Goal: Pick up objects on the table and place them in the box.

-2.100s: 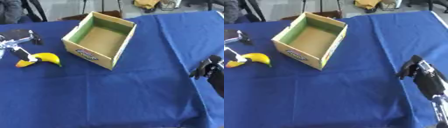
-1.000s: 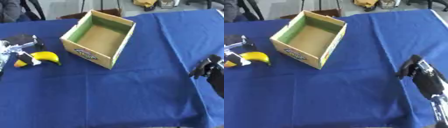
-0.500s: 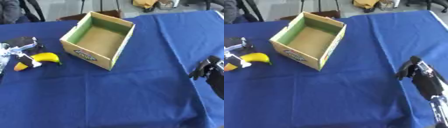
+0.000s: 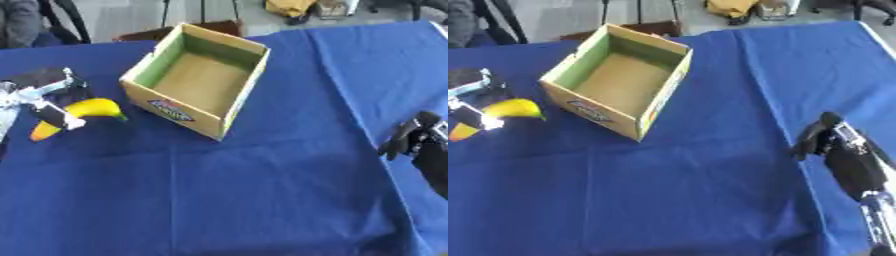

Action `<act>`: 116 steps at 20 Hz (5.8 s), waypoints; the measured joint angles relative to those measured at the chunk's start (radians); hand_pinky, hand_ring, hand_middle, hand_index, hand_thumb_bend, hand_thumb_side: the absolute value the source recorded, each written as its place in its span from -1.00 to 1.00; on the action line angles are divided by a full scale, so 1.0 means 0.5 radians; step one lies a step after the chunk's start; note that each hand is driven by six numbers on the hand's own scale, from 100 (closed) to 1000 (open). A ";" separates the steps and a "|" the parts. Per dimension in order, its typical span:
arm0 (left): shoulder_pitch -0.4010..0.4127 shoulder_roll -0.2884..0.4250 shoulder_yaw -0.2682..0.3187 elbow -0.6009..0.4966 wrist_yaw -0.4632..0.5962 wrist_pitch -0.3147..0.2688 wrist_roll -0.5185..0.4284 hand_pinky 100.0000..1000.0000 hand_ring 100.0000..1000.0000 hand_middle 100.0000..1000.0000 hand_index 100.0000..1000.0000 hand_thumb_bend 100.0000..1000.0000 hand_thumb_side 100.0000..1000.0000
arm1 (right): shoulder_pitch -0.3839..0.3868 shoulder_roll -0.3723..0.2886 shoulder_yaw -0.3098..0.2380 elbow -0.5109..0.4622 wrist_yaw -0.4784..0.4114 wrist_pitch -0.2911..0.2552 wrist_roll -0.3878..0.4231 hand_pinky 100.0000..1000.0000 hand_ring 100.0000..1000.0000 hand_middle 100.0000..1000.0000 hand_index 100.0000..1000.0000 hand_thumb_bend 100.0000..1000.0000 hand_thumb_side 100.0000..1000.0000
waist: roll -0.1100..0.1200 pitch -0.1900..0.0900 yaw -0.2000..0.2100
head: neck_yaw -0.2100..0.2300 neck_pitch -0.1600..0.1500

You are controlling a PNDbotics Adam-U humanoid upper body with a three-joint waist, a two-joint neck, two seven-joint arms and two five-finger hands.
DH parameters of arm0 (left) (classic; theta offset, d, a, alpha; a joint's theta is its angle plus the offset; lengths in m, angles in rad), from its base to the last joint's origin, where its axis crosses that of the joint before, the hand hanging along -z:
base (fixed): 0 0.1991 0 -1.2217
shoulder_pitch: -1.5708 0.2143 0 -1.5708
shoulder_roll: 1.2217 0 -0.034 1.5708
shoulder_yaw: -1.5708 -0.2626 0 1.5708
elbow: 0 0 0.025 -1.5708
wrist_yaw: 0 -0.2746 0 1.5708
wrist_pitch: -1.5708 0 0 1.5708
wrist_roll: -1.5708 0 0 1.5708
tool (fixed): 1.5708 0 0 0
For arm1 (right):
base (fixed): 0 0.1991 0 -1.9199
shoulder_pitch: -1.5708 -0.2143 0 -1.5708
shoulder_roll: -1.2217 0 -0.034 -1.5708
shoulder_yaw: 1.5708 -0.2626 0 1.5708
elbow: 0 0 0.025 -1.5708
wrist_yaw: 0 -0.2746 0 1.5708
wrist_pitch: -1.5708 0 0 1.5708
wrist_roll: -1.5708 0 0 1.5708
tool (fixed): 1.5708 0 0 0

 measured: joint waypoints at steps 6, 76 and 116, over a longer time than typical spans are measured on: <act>-0.003 0.032 0.000 -0.045 0.060 0.009 -0.039 -0.50 -0.56 -0.62 -0.20 -0.86 -0.84 | 0.000 0.000 0.000 0.000 0.000 0.000 0.000 -0.08 -0.39 -0.53 -0.08 -1.00 0.61 | 0.000 -0.002 0.003 | 0.000 0.000; -0.401 -0.355 -0.248 -0.257 -0.362 -0.192 0.015 -0.45 -0.50 -0.58 -0.17 -0.31 -0.78 | -0.082 0.019 0.027 0.006 0.033 0.023 0.058 -0.07 -0.39 -0.54 -0.08 -1.00 0.67 | 0.099 0.102 -0.282 | 0.072 -0.158; 0.994 -0.444 0.199 -1.645 1.779 0.738 0.415 0.07 -0.12 -0.14 0.18 -0.70 0.70 | 0.034 0.019 -0.036 0.006 0.015 0.024 0.013 -0.07 -0.39 -0.53 -0.08 -1.00 0.65 | 0.028 -0.045 0.126 | -0.049 -0.031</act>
